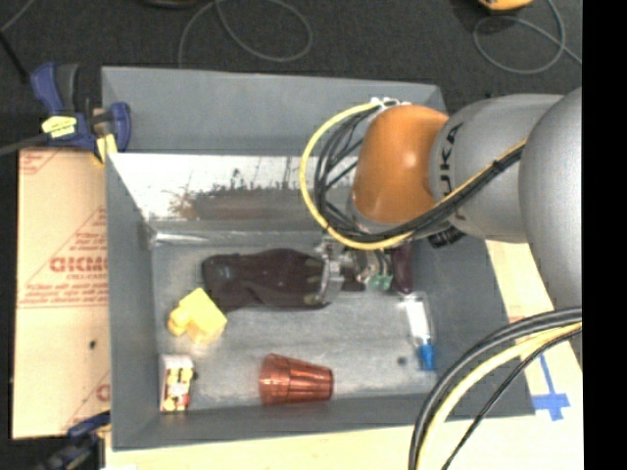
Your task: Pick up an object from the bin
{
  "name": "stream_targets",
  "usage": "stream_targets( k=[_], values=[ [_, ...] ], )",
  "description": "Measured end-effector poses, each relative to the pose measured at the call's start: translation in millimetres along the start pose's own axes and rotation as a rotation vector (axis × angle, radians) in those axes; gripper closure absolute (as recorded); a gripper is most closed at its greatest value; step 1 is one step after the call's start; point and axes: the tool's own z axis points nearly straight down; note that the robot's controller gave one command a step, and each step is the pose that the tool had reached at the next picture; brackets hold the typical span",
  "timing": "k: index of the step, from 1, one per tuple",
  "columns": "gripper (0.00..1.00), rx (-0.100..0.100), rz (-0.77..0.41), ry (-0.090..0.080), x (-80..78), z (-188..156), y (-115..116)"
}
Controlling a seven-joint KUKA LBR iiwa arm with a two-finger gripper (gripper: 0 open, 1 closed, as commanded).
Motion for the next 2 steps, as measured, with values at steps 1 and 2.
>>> stream_targets(
  k=[1, 2],
  values=[
    [1.00, 0.000, -0.001, 0.000, 0.0, 0.0, -0.1],
    [1.00, 0.000, -0.011, -0.004, -13.0, -122.1, 1.2]
  ],
)
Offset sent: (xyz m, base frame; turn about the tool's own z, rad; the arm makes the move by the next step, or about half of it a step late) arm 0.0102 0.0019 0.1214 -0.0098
